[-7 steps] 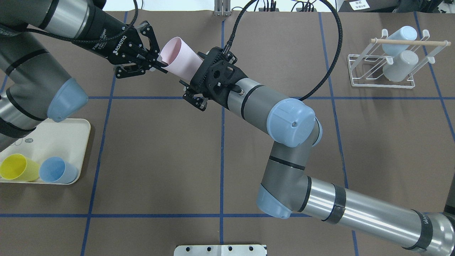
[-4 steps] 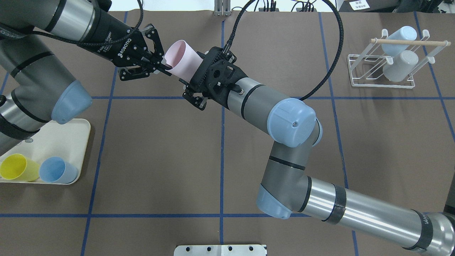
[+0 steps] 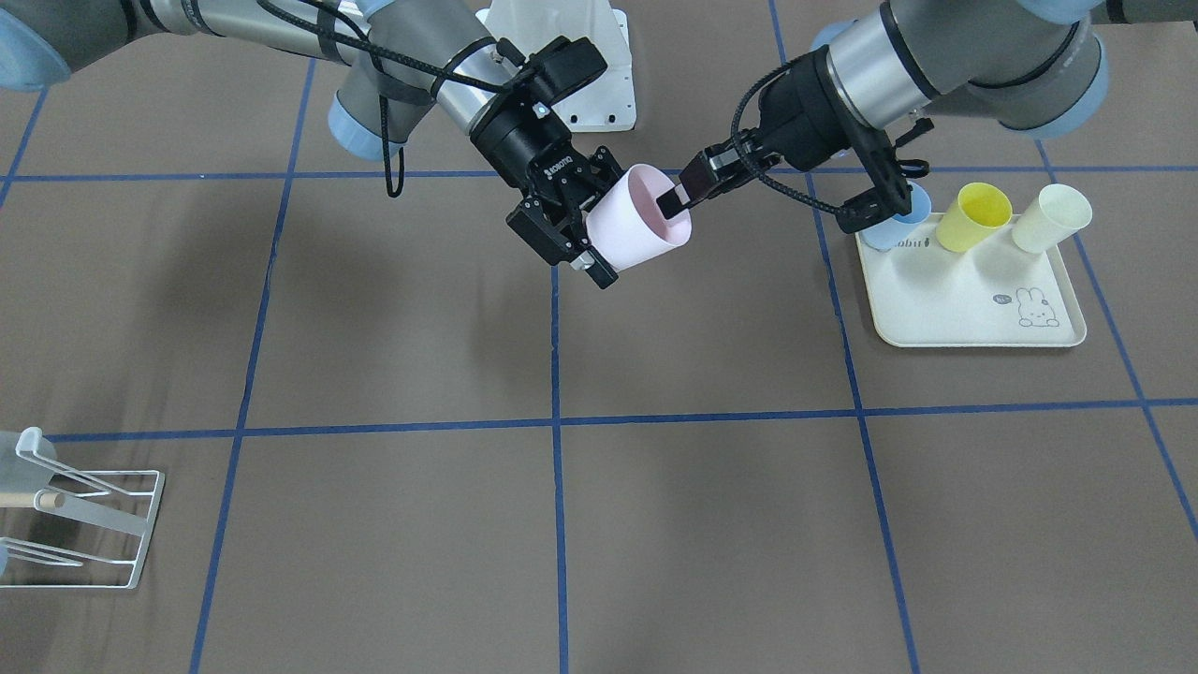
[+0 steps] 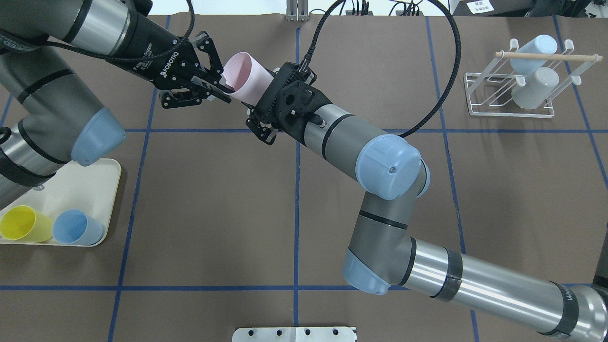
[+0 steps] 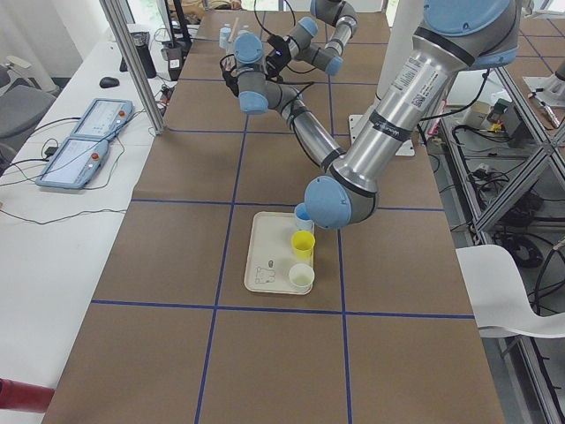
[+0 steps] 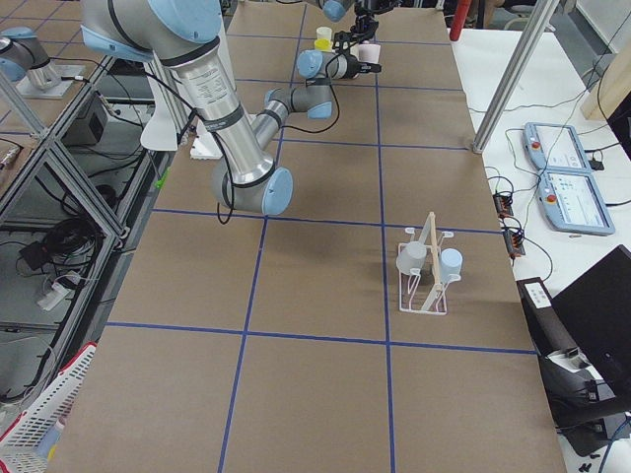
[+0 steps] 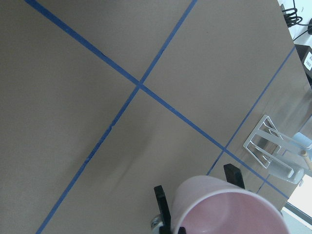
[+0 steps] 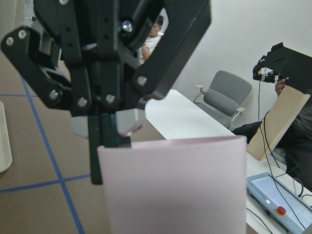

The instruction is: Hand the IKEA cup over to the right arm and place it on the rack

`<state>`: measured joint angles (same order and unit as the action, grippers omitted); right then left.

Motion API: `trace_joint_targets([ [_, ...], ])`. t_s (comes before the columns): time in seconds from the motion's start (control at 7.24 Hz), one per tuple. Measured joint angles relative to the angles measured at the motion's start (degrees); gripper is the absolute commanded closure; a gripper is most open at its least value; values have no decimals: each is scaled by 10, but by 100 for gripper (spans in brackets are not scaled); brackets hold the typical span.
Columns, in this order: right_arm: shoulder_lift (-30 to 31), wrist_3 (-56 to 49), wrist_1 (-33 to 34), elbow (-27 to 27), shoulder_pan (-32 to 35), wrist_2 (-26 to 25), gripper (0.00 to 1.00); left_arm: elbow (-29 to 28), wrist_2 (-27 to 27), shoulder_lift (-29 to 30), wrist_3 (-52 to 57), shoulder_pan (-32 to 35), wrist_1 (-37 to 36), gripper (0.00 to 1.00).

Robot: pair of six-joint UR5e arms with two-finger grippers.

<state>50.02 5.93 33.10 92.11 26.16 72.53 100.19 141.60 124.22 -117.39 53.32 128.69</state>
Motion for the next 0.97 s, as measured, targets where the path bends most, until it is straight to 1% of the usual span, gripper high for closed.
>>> trace_joint_targets([
  [0.28, 3, -1, 1, 0, -8, -15, 58, 0, 0, 4, 8, 2, 1, 0],
  [0.55, 13, -2, 3, 1, -6, -16, 64, 0, 3, 2, 32, 15, 0, 0],
  [0.69, 25, -1, 9, 6, 0, -16, 64, 0, 3, -8, 53, 22, -2, 0],
  [0.83, 39, -1, 37, 19, 10, -15, 64, -1, 2, -31, 94, 25, -3, 0],
  [0.97, 49, 0, 105, 48, 22, -14, 64, -2, 0, -61, 150, 29, -5, 0],
])
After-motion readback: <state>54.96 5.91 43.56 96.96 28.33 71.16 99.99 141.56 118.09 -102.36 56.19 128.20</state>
